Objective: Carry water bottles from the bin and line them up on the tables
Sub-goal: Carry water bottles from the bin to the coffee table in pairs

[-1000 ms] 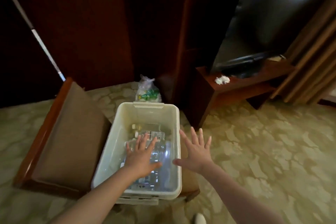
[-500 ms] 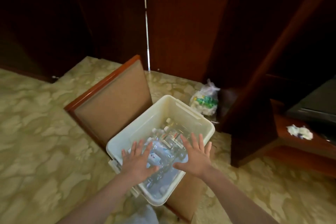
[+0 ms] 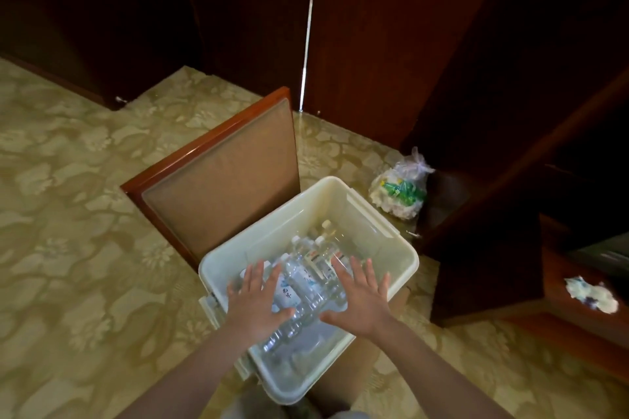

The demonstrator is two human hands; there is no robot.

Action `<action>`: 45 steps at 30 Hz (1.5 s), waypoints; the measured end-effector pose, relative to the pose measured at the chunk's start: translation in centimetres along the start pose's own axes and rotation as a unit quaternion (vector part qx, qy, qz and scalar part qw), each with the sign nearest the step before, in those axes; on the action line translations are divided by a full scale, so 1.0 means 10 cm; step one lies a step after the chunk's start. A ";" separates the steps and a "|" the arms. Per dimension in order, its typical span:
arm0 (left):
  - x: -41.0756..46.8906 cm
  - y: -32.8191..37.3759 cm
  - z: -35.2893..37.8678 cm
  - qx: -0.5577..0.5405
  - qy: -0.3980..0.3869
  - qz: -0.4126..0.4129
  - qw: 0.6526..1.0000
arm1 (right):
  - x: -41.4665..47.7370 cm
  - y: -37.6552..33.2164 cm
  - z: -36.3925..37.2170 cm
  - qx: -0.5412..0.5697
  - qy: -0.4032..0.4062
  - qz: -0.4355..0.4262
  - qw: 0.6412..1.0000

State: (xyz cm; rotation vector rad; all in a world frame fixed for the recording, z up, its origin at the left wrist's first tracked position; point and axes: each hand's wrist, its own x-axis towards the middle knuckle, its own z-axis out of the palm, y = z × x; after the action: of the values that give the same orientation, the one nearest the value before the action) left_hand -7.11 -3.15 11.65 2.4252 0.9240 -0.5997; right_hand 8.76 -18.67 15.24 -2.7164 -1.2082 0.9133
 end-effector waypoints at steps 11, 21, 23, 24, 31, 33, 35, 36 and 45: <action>0.01 -0.13 0.19 -0.104 0.021 -0.075 0.992 | 0.55 -0.08 -0.09 -0.090 -0.055 -0.087 0.991; 0.11 0.18 0.27 -0.170 0.054 -0.187 0.966 | 1.24 0.02 -0.13 -0.134 -0.133 -0.212 0.959; 0.19 0.22 0.34 -0.181 0.052 -0.203 0.961 | 1.39 0.08 -0.07 -0.135 -0.157 -0.232 0.950; 0.23 0.24 0.37 -0.189 0.054 -0.210 0.958 | 1.48 0.12 -0.03 -0.135 -0.169 -0.240 0.946; 0.58 0.30 0.63 -0.232 0.041 -0.257 0.937 | 1.99 0.32 0.23 -0.115 -0.240 -0.261 0.928; 0.69 0.25 0.73 -0.247 0.030 -0.268 0.931 | 2.12 0.31 0.30 -0.107 -0.253 -0.265 0.924; 0.82 0.18 0.82 -0.260 0.028 -0.280 0.924 | 2.28 0.27 0.40 -0.099 -0.261 -0.269 0.922; 0.89 0.14 0.87 -0.272 0.027 -0.286 0.918 | 2.36 0.24 0.45 -0.093 -0.262 -0.273 0.921; 1.46 -0.18 1.22 -0.414 0.095 -0.336 0.841 | 2.93 -0.01 0.98 -0.089 -0.270 -0.326 0.902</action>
State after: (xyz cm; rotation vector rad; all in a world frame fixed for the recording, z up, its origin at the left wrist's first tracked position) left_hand -1.27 -1.64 -6.51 1.3625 1.7079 -0.0983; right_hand 18.97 -0.40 -7.49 -1.9200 -2.1918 1.5201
